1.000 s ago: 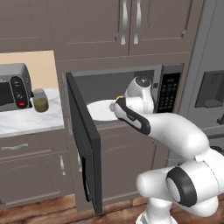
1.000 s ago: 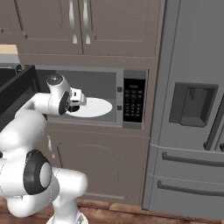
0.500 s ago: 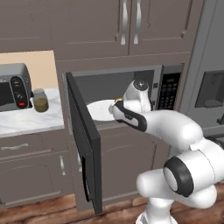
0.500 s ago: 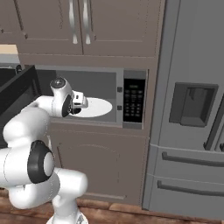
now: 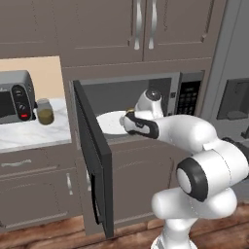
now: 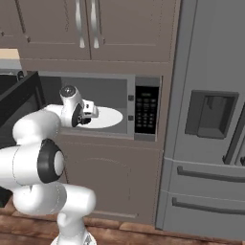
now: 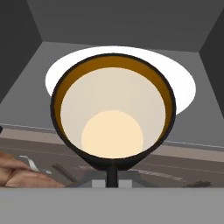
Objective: Pick the mug from the counter and place it inside the microwave. Then close the microwave.
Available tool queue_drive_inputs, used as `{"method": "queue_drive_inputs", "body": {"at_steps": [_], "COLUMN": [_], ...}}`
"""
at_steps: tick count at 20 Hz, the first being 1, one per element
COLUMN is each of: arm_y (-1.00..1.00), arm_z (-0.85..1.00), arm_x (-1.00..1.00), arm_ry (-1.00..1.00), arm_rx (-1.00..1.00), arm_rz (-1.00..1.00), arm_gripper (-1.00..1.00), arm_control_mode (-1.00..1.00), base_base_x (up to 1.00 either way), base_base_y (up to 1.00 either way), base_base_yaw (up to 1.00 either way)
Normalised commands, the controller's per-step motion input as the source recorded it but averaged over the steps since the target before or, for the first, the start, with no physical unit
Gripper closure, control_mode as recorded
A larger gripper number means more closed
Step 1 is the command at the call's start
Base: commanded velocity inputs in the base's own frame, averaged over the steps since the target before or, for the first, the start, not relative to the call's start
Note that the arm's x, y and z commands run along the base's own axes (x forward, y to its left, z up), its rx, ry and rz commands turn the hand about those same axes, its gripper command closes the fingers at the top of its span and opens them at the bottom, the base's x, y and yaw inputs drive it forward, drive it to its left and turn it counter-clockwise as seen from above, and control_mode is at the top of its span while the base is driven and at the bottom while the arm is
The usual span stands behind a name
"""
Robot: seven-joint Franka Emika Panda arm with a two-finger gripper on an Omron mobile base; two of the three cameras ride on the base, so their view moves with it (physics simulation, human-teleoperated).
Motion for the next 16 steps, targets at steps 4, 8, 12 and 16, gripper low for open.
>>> {"method": "queue_drive_inputs", "body": {"at_steps": [4,8,12,16], "arm_y": [0.00,0.02,0.10,0.09], "arm_z": [0.00,0.00,0.00,-0.01], "arm_x": [0.32,0.33,0.22,0.18], "arm_ry": [0.01,0.01,0.02,0.01], "arm_rx": [0.00,0.00,0.00,0.00], "arm_rz": [0.00,0.00,0.00,0.00], "arm_gripper": [1.00,1.00,1.00,1.00], "arm_control_mode": [-1.00,-1.00,-1.00,-1.00], "base_base_x": [0.00,0.00,0.00,0.00], "base_base_y": [0.00,0.00,0.00,0.00], "base_base_yaw": [0.00,0.00,0.00,0.00]}}
